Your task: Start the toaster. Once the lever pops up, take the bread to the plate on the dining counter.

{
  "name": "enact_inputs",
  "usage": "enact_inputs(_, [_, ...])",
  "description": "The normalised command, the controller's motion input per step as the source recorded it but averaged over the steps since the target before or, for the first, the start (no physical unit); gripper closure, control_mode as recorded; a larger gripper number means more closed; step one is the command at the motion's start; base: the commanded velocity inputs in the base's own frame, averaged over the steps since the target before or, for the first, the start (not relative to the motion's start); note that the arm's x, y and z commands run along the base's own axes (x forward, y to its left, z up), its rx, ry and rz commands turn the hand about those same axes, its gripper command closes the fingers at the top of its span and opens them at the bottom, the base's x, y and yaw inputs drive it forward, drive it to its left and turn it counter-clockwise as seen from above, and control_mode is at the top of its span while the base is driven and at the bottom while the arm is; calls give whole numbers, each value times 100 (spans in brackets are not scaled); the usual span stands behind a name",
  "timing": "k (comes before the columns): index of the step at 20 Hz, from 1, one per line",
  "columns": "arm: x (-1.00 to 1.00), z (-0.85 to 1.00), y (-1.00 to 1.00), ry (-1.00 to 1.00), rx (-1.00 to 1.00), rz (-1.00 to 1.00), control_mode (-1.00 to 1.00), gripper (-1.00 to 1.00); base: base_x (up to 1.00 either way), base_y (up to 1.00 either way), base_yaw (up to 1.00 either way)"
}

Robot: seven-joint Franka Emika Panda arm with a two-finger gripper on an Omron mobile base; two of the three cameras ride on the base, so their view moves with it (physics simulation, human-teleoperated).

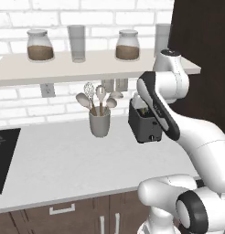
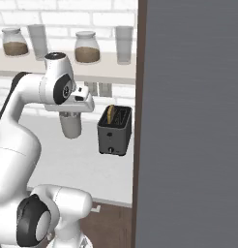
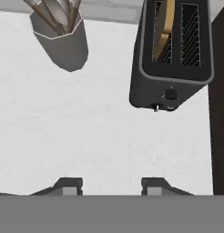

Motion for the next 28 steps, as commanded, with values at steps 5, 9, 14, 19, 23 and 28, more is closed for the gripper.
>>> enact_inputs(5, [-1,0,-18,-8,7,0,-100,-100,0,0,0])
enact_inputs(9, [0,0,-46,-16,13,0,-100,-100,0,0,0])
enact_inputs(14, [0,0,-10,-14,6,0,-100,-100,0,0,0])
enact_inputs(19, [1,0,0,-10,0,0,-100,100,0,0,0])
enact_inputs(23, [9,0,3,0,-10,-1,-100,100,0,0,0])
enact_inputs(28, [26,-18,0,3,-22,-3,-100,100,0,0,0])
